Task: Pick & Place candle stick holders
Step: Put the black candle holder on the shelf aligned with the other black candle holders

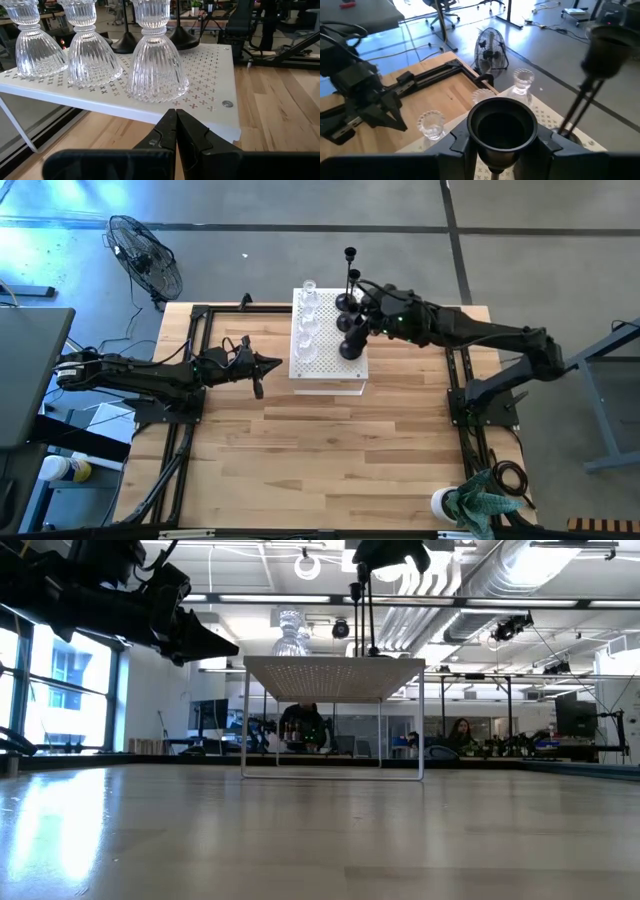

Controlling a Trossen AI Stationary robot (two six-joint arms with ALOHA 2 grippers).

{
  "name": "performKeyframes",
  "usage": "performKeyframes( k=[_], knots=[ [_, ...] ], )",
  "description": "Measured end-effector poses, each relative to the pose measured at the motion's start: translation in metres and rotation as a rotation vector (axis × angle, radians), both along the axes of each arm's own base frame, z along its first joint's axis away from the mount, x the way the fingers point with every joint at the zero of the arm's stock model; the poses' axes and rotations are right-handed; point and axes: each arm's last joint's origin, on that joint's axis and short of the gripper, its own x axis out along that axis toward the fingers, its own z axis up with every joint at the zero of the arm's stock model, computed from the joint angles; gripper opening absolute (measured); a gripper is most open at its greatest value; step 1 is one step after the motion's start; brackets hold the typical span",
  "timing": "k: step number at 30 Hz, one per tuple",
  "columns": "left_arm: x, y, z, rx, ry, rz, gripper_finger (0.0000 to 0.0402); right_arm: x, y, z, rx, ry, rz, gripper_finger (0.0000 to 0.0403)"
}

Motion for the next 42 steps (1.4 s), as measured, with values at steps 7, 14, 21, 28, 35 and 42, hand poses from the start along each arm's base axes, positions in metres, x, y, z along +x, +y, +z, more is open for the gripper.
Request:
performKeyframes(
  k=[7,14,21,28,35,42],
  knots=[
    [0.0,-0.0001,0.0001,0.0,0.0,0.0,0.0001,0.0066,-0.0012,-0.0042,-0.012,0.016,0.015,0.011],
    [0.0,-0.0001,0.0,0.0,0.0,0.0,0.0001,0.0064,-0.0015,-0.004,-0.028,0.023,0.012,0.011],
    [0.0,-0.0001,-0.0001,0.0,0.001,0.0,0.0001,0.0065,-0.0017,-0.0036,-0.028,0.018,0.01,0.011],
    [-0.0001,0.0,-0.0008,-0.002,0.009,0.0,0.0001,0.008,-0.002,-0.0055,-0.013,0.018,0.007,0.011],
    [-0.0002,-0.0001,-0.0014,-0.003,0.015,0.0,0.0001,0.0076,-0.002,-0.0058,-0.032,0.034,0.011,0.0112],
    [-0.0002,-0.0001,-0.0014,-0.003,0.015,0.0,0.0001,0.0067,-0.003,-0.0051,-0.068,0.048,-0.02,0.0168]
  ],
)
